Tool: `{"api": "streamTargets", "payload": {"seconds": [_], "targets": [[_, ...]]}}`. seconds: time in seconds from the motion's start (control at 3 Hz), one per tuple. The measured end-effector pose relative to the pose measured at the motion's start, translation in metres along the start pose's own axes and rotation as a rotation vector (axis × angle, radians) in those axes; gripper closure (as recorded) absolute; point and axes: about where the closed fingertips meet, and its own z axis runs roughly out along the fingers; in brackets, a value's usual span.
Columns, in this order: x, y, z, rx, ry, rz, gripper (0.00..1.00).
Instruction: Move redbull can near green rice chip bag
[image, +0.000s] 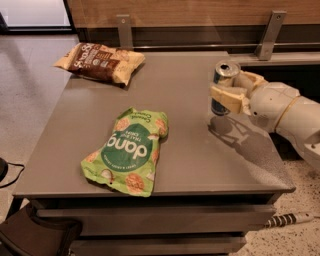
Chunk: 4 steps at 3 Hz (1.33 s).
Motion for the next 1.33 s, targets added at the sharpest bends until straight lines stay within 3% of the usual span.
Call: {"api": "streamTargets", "payload": {"seconds": [0.33, 0.67, 1.0, 1.33], "targets": [[0.038, 0.044, -0.021, 0.001, 0.063, 0.024, 1.0], [0.048, 0.055, -0.032, 0.003, 0.088, 0.037, 0.99], [0.047, 0.054, -0.032, 0.003, 0.088, 0.037, 0.99], [0.041, 0.053, -0.037, 0.015, 0.127, 0.037, 1.0]]}}
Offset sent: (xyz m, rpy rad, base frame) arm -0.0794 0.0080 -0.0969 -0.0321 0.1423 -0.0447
